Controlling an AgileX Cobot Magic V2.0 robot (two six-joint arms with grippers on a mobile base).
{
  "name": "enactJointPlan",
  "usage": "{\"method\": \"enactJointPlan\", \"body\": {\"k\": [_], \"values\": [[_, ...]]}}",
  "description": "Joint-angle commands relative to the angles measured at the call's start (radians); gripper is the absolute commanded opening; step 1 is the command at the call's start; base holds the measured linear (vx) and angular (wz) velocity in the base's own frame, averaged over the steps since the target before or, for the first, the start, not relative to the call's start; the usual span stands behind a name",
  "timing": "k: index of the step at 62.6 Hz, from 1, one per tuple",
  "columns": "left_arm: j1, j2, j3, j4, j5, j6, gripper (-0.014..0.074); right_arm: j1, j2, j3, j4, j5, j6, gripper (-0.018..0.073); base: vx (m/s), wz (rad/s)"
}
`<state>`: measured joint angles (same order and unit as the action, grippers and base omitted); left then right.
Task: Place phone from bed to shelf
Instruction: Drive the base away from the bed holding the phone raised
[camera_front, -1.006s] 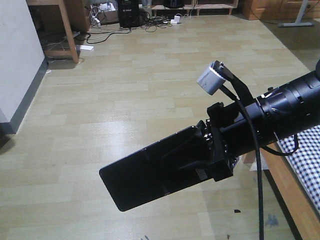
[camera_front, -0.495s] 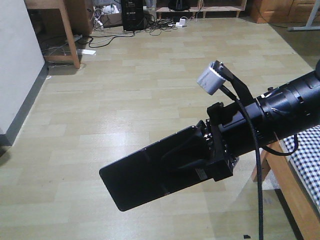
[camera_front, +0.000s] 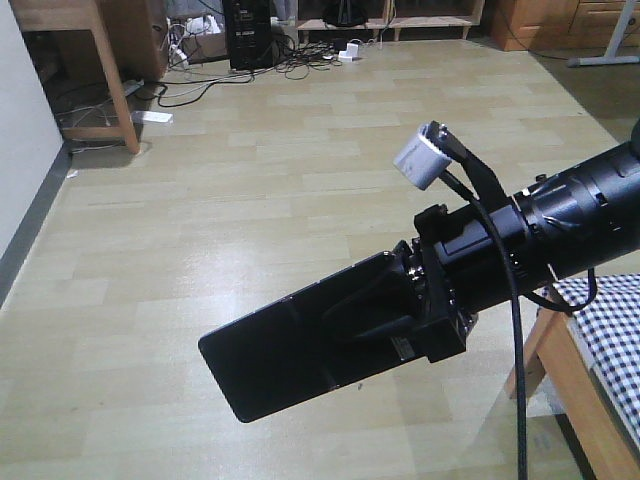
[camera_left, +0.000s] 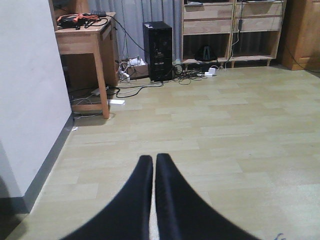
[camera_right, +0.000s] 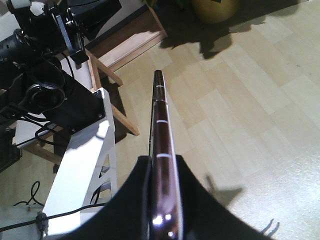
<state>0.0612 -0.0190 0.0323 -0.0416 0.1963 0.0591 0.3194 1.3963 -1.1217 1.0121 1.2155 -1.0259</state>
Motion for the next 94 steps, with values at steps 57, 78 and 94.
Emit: {"method": "enactJointPlan", "body": {"k": [57, 78, 94], "values": [[0.000, -0.008, 0.007, -0.009, -0.070, 0.000, 0.0001, 0.000, -0.034, -0.027, 0.076, 0.072, -0.006, -0.0002, 0.32, -0.04], [0.000, -0.008, 0.007, -0.009, -0.070, 0.000, 0.0001, 0.000, -0.034, -0.027, 0.076, 0.072, -0.006, -0.0002, 0.39, -0.11], [0.000, -0.008, 0.007, -0.009, -0.070, 0.000, 0.0001, 0.000, -0.034, -0.027, 0.076, 0.072, -0.006, -0.0002, 0.42, -0.16]]}}
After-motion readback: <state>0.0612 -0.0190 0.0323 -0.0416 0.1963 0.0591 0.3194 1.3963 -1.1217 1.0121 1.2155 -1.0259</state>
